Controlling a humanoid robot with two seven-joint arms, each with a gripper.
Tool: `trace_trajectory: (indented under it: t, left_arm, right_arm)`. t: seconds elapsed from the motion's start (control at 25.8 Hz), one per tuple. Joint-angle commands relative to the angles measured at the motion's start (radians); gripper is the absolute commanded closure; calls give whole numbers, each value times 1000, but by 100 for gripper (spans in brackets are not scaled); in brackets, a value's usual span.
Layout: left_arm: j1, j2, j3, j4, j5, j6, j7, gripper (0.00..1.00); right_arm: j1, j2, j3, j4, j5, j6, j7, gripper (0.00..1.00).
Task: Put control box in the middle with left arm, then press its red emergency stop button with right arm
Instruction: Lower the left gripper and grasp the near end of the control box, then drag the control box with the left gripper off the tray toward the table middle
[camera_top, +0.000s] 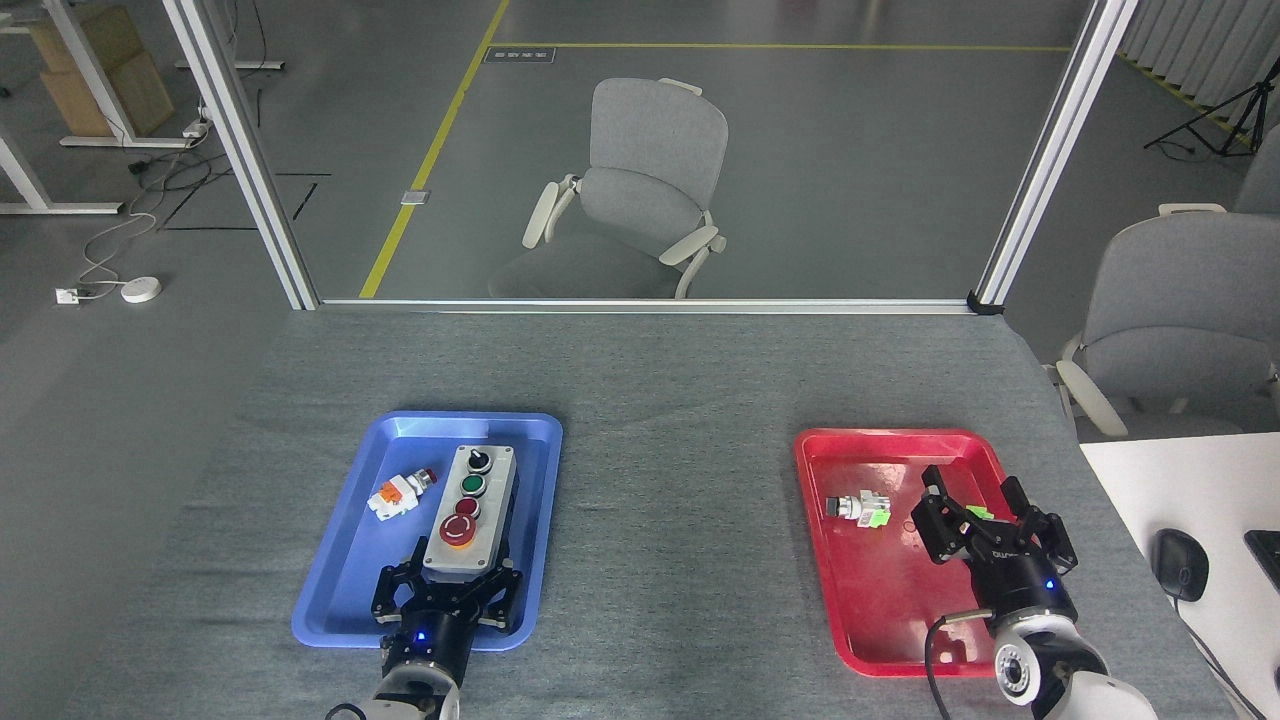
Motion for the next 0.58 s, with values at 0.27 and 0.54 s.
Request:
trace_trajectory:
  t: [0.27, 0.54]
  left_arm:
    - [-45, -27, 0, 114, 0, -2, 66, 21]
    - [-45, -27, -2, 108, 0, -2, 89, 76]
  right_arm:
    - [0, 3, -2, 0, 0, 1, -2, 0]
    - [0, 0, 0, 0, -1, 1, -2, 0]
